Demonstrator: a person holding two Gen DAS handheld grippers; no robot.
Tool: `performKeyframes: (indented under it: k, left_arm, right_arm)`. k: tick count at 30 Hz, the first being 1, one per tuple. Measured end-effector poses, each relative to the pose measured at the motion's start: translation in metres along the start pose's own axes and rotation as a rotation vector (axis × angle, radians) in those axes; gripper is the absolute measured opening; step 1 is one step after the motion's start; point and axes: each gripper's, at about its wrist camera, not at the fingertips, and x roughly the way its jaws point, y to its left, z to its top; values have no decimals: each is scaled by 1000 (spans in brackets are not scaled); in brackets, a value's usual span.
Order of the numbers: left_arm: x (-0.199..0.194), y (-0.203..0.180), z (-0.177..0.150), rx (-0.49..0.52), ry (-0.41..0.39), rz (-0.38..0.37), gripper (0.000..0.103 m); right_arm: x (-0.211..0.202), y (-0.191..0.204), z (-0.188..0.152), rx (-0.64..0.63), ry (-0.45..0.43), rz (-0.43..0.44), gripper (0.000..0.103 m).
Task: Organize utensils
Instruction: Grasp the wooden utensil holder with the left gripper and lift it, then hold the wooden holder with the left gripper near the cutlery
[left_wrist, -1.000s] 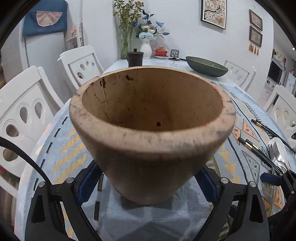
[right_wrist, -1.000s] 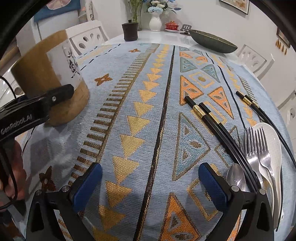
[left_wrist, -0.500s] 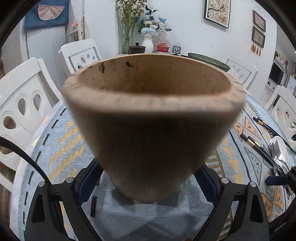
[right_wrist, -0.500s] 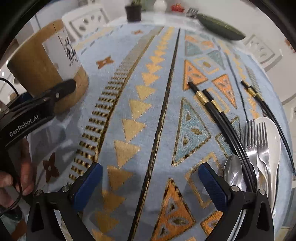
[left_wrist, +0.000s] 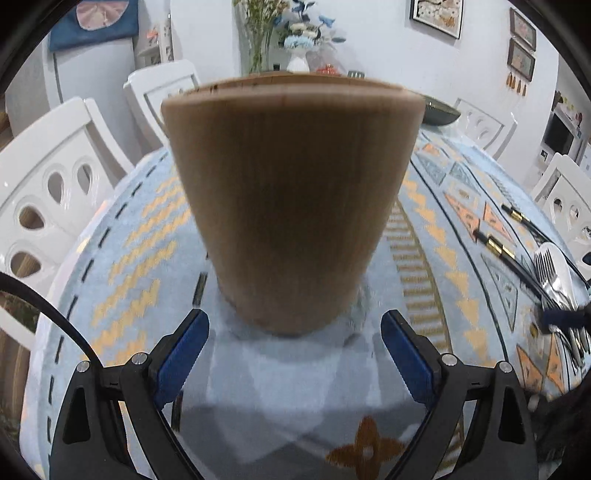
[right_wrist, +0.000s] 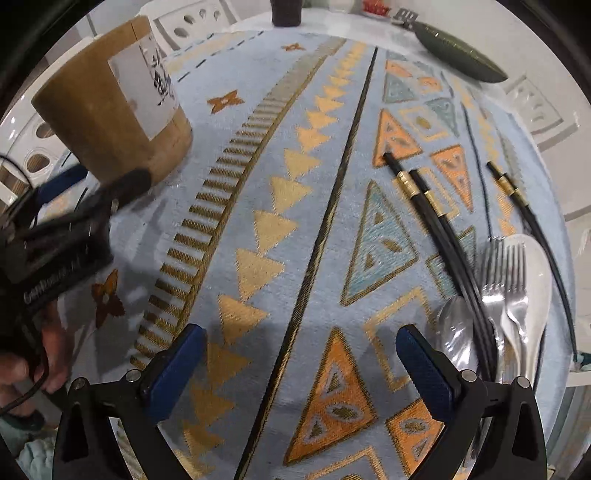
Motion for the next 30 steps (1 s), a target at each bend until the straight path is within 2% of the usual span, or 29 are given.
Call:
performKeyframes:
  k: [3,9,16,21,24,30]
  left_arm:
    - [2,3,-5,-9,37,5,94]
    - [7,2,-8,2,51,26,96]
    - [10,4,-10,7,52,32,98]
    - [13,-1,-10,14,52,41,98]
    - [14,-3,-10,16,54,45,100]
    - [17,-5,-9,16,54,53,102]
  right_arm:
    - [-6,-7,-3,47,-53,-44,102]
    - [3,-27,-9,152,-20,-29,103]
    - [1,-26,-17,138,-56,-51,103]
    - [7,-25,-1,102,18,0,103]
    - [-1,-24,-2,90,9,36,99]
    - [1,-10,5,24,3,32,99]
